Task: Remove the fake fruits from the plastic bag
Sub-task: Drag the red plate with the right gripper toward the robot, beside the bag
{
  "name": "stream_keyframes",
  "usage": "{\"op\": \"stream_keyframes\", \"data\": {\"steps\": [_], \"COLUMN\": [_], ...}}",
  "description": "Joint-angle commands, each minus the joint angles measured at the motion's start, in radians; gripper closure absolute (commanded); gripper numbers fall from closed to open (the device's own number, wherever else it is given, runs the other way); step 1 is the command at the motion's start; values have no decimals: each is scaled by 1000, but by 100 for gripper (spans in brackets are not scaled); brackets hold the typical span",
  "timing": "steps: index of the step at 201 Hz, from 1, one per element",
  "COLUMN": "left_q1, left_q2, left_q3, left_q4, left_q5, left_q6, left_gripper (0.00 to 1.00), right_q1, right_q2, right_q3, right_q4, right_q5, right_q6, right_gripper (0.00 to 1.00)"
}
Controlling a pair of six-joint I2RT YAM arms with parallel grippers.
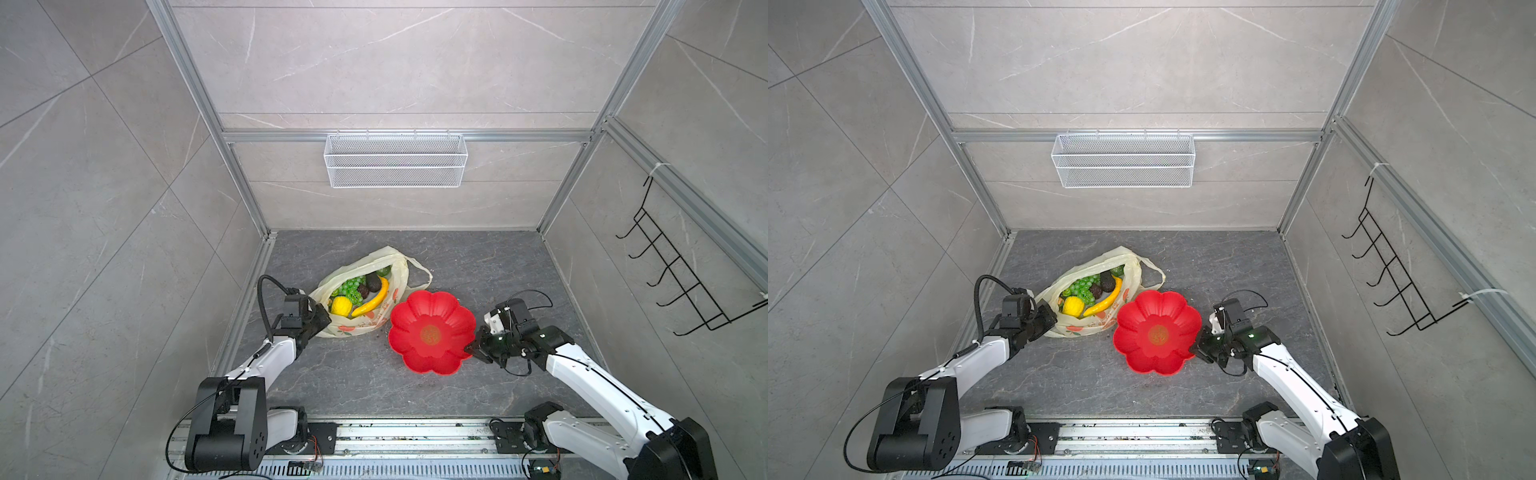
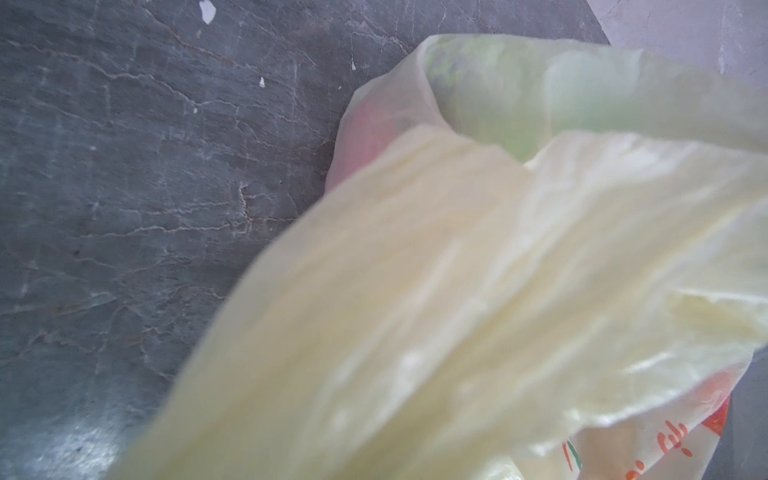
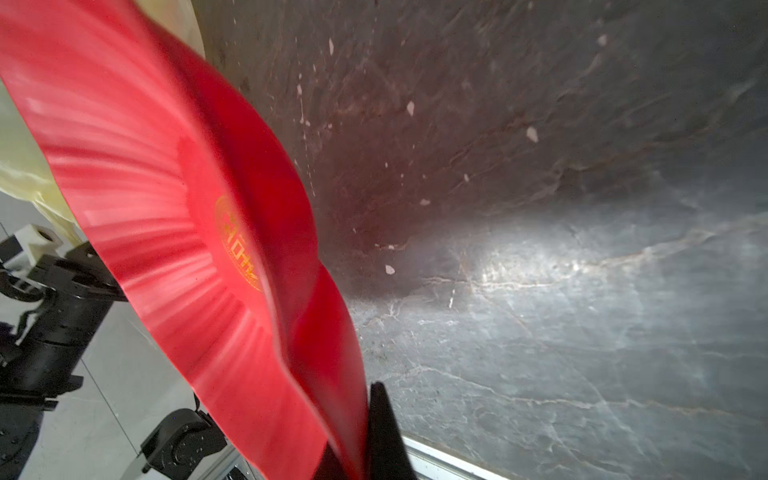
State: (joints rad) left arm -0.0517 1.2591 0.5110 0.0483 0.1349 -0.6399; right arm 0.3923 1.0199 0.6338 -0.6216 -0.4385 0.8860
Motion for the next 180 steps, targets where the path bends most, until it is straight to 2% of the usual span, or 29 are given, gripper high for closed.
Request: {"op": "stream_keyframes", "data": {"steps": [1,68,133,164,180], "left_q1": [-1,-1,-1,-3,-2], "left_q2": [4,14,11,10,8], "left_q3": [17,16,15,13,14], "left_q4": [35,40,39,40,40], "left_q5": [-2,2,2,0,0], "left_q6": [12,12,13,12,12], "left_gripper": [100,100,100,100,100], "right_q1": [46,162,198,200,199], "right_q2": [-34,43,113,104,93], "right_q3": [-50,-115,-123,-105,-93], "right_q4": [-3,140,174,140,115], "right_q5": [6,37,74,98,121], "right_q6": [7,74,77,69,63], "right_gripper": [100,100,100,74,64]}}
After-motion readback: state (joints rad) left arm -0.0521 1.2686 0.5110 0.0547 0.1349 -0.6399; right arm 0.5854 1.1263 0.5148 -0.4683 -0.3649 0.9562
